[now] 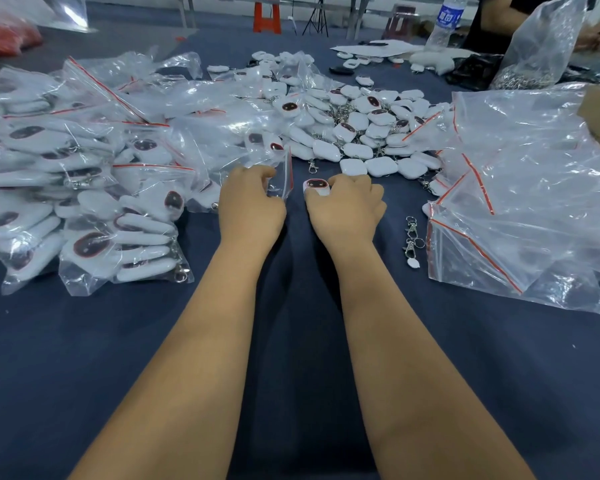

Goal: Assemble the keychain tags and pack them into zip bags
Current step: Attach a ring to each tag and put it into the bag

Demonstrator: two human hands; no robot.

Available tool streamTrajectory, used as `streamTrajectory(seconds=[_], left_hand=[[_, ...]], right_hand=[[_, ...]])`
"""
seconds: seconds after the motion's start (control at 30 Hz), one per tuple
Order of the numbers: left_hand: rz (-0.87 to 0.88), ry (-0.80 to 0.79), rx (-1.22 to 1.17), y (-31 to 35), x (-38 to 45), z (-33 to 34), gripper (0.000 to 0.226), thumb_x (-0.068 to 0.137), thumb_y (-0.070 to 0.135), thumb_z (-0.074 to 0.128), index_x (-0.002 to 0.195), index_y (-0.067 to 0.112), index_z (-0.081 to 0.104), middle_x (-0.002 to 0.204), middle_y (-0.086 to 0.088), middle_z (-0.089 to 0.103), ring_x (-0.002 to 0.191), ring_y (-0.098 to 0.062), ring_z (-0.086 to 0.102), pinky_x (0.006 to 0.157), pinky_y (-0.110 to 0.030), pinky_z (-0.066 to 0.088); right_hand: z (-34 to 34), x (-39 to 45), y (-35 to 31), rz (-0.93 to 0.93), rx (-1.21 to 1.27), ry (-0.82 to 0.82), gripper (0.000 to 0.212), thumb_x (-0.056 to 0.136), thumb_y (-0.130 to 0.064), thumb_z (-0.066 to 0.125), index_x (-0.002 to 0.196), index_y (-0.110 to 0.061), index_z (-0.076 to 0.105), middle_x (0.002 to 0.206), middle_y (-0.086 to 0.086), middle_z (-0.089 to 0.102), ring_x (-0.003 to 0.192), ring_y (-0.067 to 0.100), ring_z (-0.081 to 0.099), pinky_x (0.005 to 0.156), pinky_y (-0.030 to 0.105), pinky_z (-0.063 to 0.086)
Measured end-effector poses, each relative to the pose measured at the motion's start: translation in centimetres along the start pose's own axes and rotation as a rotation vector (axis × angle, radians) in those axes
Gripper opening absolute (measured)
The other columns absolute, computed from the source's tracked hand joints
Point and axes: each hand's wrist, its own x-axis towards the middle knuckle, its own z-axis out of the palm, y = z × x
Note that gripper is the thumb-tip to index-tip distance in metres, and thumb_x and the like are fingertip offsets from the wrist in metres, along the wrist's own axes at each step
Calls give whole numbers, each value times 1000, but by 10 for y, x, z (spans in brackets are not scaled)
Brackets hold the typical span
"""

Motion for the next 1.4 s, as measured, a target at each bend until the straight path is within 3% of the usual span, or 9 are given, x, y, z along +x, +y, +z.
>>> streamTrajectory(seconds=[0.17,0.23,0.37,0.53,0.63,0.73,0.87,0.97,1.4], left_hand=[[15,-21,14,-1,2,2,46,83,3,55,125,20,65,126,-4,58,107,-17,54,79,-22,33],[17,-16,3,0,2,2,42,83,4,55,120,20,67,123,-4,60,101,-14,54,77,-21,34],[23,-35,-28,1,2,2,40,83,5,55,115,22,70,121,-5,63,106,-19,58,79,-24,39],[40,-32,-260,7,-1,-1,29,86,7,54,103,19,74,97,0,67,80,-6,57,69,-16,39],[-46,-46,-555,14,-4,-7,36,84,1,50,83,27,76,66,11,67,56,-1,55,54,-16,44],[-115,-85,-704,18,-6,-11,45,82,0,50,66,33,75,59,8,63,58,-11,53,56,-22,46],[-127,-135,-696,18,-7,-10,28,89,6,56,86,27,75,68,12,68,60,-2,58,57,-14,49],[-117,-151,-686,18,-7,-9,24,91,4,56,94,20,74,79,-2,68,62,-4,58,56,-13,49],[-145,-156,-652,17,-5,-6,23,92,14,57,79,27,72,64,14,68,59,3,59,60,-12,50]], right_hand=[[2,2,2,-44,218,-3,28,91,-36,59,115,-23,53,110,-1,64,112,22,46,93,31,27],[3,0,2,-49,359,-9,26,93,-31,59,116,-19,54,104,-1,66,107,21,54,96,34,38],[-2,-3,-6,-20,734,1,16,89,-22,69,102,-13,66,87,-5,68,79,7,61,72,23,49],[-5,-6,-13,2,1112,-160,17,85,0,69,99,-8,64,97,14,74,84,18,69,80,33,57],[-2,-7,-12,10,1091,-242,21,87,3,65,107,-3,62,100,16,73,91,28,72,84,39,58],[1,-6,-10,-8,1019,-257,24,88,0,65,112,-3,64,99,13,75,94,28,72,84,37,59],[3,-5,-10,-27,975,-267,27,88,5,60,113,-4,65,101,13,74,98,27,71,91,43,57],[3,-5,-10,-18,999,-241,29,88,6,58,106,-16,63,99,11,74,90,22,71,87,43,58],[2,-4,-8,-43,1054,-294,36,86,10,56,100,-23,64,76,3,72,70,17,68,70,34,58]])
